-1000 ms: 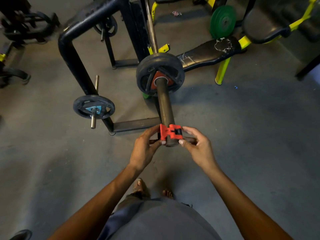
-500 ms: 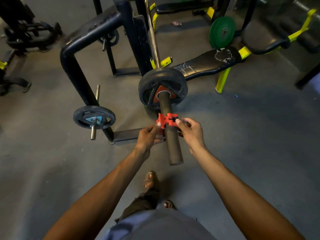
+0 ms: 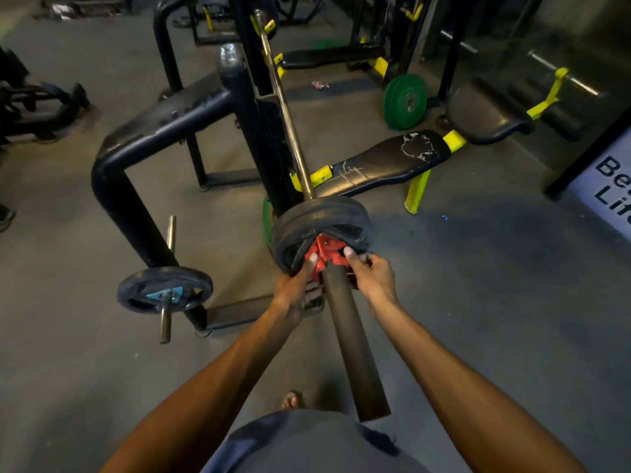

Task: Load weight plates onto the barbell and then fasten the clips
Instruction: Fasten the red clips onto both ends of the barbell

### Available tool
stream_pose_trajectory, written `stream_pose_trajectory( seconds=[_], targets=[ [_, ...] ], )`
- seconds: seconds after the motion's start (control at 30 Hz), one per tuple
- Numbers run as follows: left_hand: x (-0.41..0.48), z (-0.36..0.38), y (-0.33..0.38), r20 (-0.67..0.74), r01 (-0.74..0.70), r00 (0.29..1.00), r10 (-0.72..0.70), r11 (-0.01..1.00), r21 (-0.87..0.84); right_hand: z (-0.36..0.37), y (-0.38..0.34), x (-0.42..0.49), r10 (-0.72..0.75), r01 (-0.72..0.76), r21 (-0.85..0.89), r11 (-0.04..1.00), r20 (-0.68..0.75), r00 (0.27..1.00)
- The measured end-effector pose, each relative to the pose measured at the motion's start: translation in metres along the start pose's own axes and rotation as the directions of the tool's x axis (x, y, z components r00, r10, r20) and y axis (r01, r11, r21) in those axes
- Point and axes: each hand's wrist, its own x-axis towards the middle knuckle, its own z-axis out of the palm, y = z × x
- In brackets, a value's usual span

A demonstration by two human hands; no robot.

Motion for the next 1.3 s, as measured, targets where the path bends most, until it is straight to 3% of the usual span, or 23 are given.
stream_pose_trajectory(
  seconds=[0.2, 0.4, 0.57, 0.8, 1.07, 1.17, 1.3],
  targets=[
    [0.006, -0.005, -0.001, 0.139, 0.069, 0.989, -0.056, 0.993, -0.091, 0.016, -0.024, -0.031, -0.101, 0.115, -0.108, 0.988, 0.123, 0.987],
    [0.011, -0.005, 0.005, 0.190, 0.079, 0.980, -0.062, 0.994, -0.081, 0.022, -0.022, -0.026, -0.038, 0.039, -0.200, 0.979, 0.007, 0.999],
    [0.018, -0.005, 0.004, 0.234, 0.099, 0.969, -0.078, 0.992, -0.079, 0.016, -0.007, -0.005, 0.019, -0.021, -0.022, 1.000, -0.089, 0.996],
    [0.018, -0.007, 0.005, 0.262, 0.083, 0.963, -0.068, 0.996, -0.044, -0.002, -0.011, 0.002, 0.220, -0.292, 0.272, 0.917, 0.265, 0.939],
    [0.003, 0.001, 0.004, 0.184, 0.076, 0.981, -0.064, 0.995, -0.061, -0.001, -0.012, 0.006, 0.267, -0.356, 0.331, 0.874, 0.287, 0.920],
    [-0.008, 0.007, 0.005, 0.089, 0.008, 0.996, -0.009, 1.000, 0.014, -0.002, -0.011, 0.005, 0.224, -0.279, 0.329, 0.902, 0.193, 0.955],
    [-0.040, 0.005, 0.007, -0.036, -0.121, 0.991, 0.126, 0.985, 0.119, -0.013, -0.008, -0.019, -0.012, 0.027, 0.183, 0.983, -0.084, 0.996]
  ],
)
